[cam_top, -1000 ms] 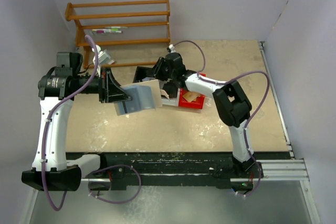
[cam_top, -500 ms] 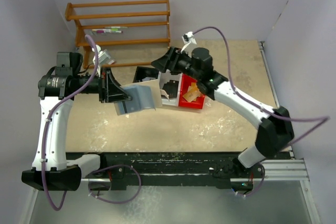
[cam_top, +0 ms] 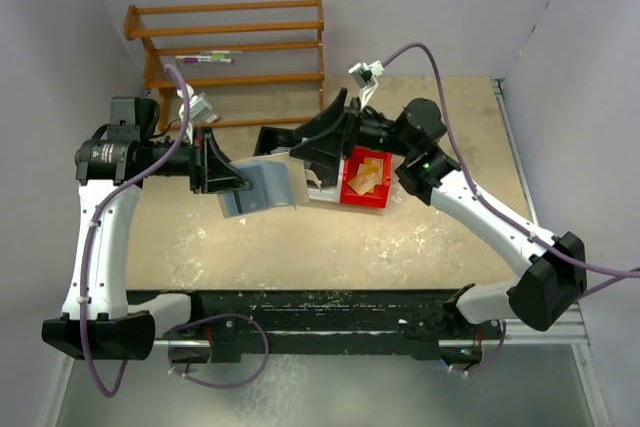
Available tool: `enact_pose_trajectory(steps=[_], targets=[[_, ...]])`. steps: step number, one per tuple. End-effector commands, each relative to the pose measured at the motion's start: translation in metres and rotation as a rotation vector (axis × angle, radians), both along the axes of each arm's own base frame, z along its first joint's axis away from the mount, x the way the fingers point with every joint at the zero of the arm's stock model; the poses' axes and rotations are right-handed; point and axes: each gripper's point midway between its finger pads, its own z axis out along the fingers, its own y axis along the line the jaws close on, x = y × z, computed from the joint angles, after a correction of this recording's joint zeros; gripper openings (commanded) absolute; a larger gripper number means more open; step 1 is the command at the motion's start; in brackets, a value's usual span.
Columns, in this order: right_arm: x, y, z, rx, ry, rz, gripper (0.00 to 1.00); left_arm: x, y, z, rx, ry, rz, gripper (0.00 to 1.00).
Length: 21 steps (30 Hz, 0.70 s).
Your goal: Take the credit cards out of the card holder
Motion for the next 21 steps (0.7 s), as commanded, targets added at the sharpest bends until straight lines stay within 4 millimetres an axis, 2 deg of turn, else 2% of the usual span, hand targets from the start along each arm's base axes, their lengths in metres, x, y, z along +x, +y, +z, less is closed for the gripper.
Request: enact_pose_trajectory(steps=[1, 6, 11, 13, 16, 21], targets=[[-0.033, 0.006, 0.01, 0.012, -0.1, 0.146, 1.0, 0.008, 0.001, -0.002, 0.008, -0.026, 0.006, 0.08], [-0.035, 0.026, -0.024, -0.13, -0.089, 0.122, 0.99, 0.012, 0.002, -0.005, 0.016, -0.012, 0.015, 0.08], [-0.039, 0.032, -0.043, -0.175, -0.089, 0.112, 0.91, 0.016, 0.003, -0.007, 0.032, -0.011, 0.032, 0.07], [-0.039, 0.033, -0.048, -0.189, -0.083, 0.109, 0.85, 0.018, 0.004, -0.008, 0.04, -0.007, 0.039, 0.07], [-0.036, 0.034, -0.054, -0.204, -0.07, 0.094, 0.69, 0.018, 0.004, -0.008, 0.039, -0.002, 0.039, 0.07], [-0.037, 0.037, -0.058, -0.194, -0.046, 0.096, 0.28, 0.016, 0.002, -0.005, 0.024, -0.001, 0.029, 0.09]])
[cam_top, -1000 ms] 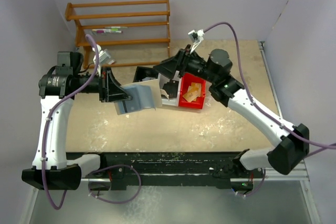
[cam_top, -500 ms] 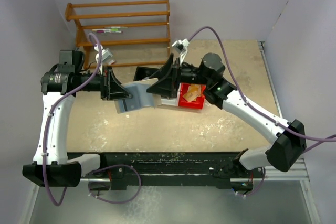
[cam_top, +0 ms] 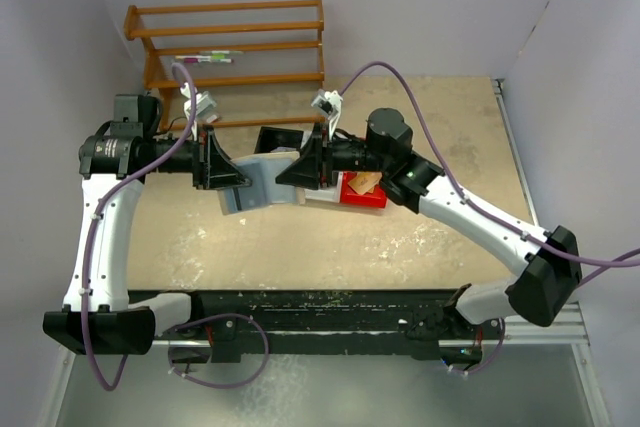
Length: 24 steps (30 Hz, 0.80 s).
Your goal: Take the credit cards out of the card holder
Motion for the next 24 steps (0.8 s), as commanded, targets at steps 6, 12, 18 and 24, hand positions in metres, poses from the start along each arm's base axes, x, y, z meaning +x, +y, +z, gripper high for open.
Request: enact_pose_trajectory(steps=[6, 12, 18, 24], targets=[[-0.012, 0.0, 0.007, 0.075, 0.052, 0.02, 0.0, -0.009, -0.006, 0.02, -0.093, -0.051, -0.066, 0.34], [-0.005, -0.012, 0.021, 0.143, 0.043, -0.06, 0.0, -0.021, -0.007, 0.024, -0.118, -0.083, -0.1, 0.45], [0.001, -0.028, 0.031, 0.194, 0.053, -0.109, 0.0, -0.027, -0.007, 0.014, -0.119, -0.077, -0.121, 0.45], [-0.001, -0.038, 0.044, 0.235, 0.049, -0.105, 0.0, -0.03, -0.008, 0.011, -0.127, -0.071, -0.135, 0.43]])
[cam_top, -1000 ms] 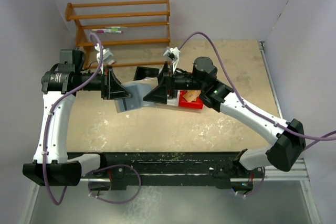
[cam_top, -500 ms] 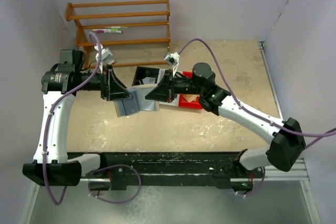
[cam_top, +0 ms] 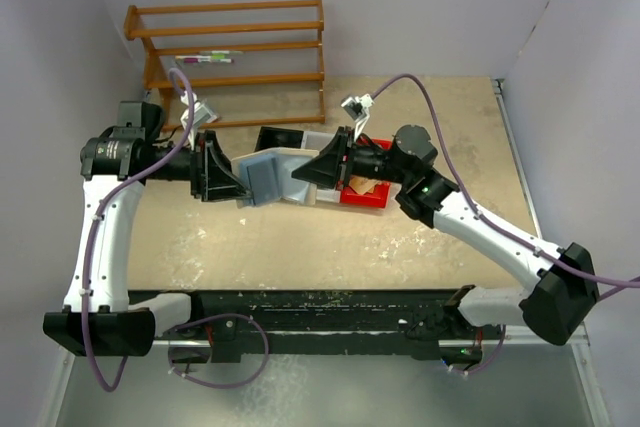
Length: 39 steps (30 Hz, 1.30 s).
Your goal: Take the credit cards out of the card holder
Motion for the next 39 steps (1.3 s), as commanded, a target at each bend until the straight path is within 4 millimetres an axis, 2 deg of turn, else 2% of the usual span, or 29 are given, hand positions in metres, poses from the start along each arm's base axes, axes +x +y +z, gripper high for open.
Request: enact_pose_trajectory(steps=[1, 6, 7, 13, 19, 25, 28, 29, 30, 32, 33, 37, 39], targets=[[-0.004, -0.01, 0.042, 0.116, -0.076, -0.014, 0.0, -0.01, -0.002, 0.006, -0.052, -0.037, -0.043, 0.43], [-0.01, -0.01, 0.046, 0.131, -0.084, 0.019, 0.0, -0.01, -0.003, 0.007, -0.06, -0.042, -0.046, 0.39], [-0.01, -0.01, 0.033, 0.115, -0.061, 0.027, 0.0, -0.01, -0.003, 0.007, -0.062, -0.043, -0.047, 0.37], [-0.02, -0.01, 0.033, 0.128, -0.065, 0.085, 0.0, -0.004, -0.002, 0.008, -0.045, -0.05, -0.025, 0.26], [-0.029, -0.011, 0.034, 0.149, -0.064, 0.133, 0.0, -0.006, -0.003, 0.013, -0.057, -0.071, -0.015, 0.17], [-0.029, -0.009, 0.033, 0.154, -0.059, 0.147, 0.0, -0.008, -0.003, 0.017, -0.07, -0.074, -0.022, 0.08], [-0.024, -0.007, 0.034, 0.164, -0.057, 0.128, 0.04, -0.006, -0.003, 0.018, -0.058, -0.073, -0.006, 0.04], [-0.022, -0.006, 0.036, 0.17, -0.064, 0.114, 0.08, -0.006, -0.003, 0.018, -0.054, -0.074, 0.0, 0.03], [-0.021, -0.005, 0.035, 0.166, -0.059, 0.111, 0.19, -0.004, -0.002, 0.017, -0.049, -0.072, 0.007, 0.02], [-0.018, -0.004, 0.033, 0.163, -0.052, 0.099, 0.47, -0.001, -0.002, 0.016, -0.035, -0.066, 0.029, 0.0], [-0.016, -0.004, 0.03, 0.154, -0.047, 0.091, 0.57, 0.002, -0.001, 0.014, -0.023, -0.065, 0.047, 0.0], [-0.004, -0.004, 0.023, 0.121, -0.041, 0.021, 0.81, 0.008, 0.001, 0.014, 0.004, -0.067, 0.096, 0.0], [0.006, -0.006, 0.018, 0.088, -0.043, -0.05, 0.97, 0.015, 0.003, 0.013, 0.028, -0.064, 0.14, 0.0]])
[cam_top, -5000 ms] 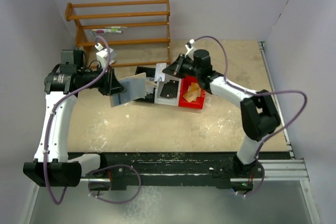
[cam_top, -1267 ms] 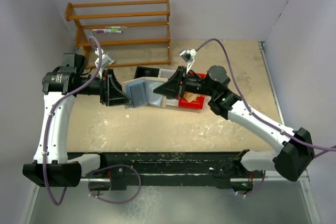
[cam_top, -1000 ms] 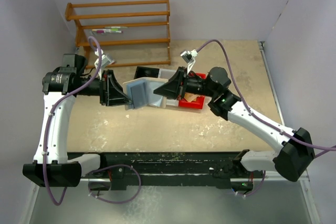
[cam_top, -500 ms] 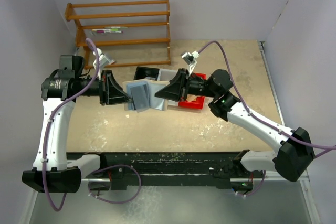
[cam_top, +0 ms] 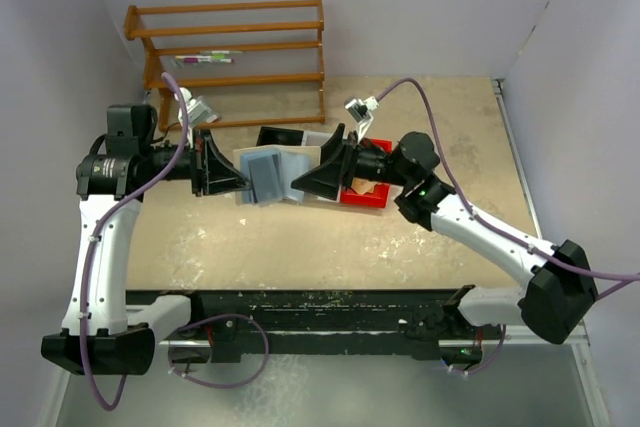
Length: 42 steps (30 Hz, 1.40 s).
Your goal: Take the credit cards out of the card holder
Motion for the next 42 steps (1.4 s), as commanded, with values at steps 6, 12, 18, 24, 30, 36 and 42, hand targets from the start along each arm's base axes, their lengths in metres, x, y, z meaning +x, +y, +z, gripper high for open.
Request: enact_pose_trajectory(steps=[6, 12, 18, 24, 30, 36, 42], targets=[[0.062, -0.01, -0.009, -0.281, -0.101, -0.56, 1.0, 0.037, 0.018, -0.003, 0.138, -0.064, 0.242, 0.0], [0.055, -0.003, -0.006, -0.308, -0.17, -0.695, 1.0, 0.044, 0.023, -0.011, 0.169, -0.051, 0.273, 0.0], [0.042, 0.026, -0.006, -0.31, -0.225, -0.64, 1.0, 0.044, 0.019, -0.01, 0.149, -0.028, 0.254, 0.0], [0.039, 0.04, -0.004, -0.32, -0.285, -0.685, 1.0, 0.04, 0.015, -0.007, 0.118, -0.009, 0.223, 0.0], [0.043, 0.046, -0.011, -0.355, -0.296, -0.744, 0.99, 0.039, 0.013, -0.004, 0.098, 0.005, 0.204, 0.0], [0.049, 0.029, -0.023, -0.4, -0.251, -0.815, 1.0, 0.036, 0.012, -0.001, 0.09, -0.001, 0.191, 0.0], [0.051, 0.003, -0.023, -0.426, -0.259, -0.881, 0.94, 0.034, 0.01, 0.003, 0.076, 0.0, 0.176, 0.0]])
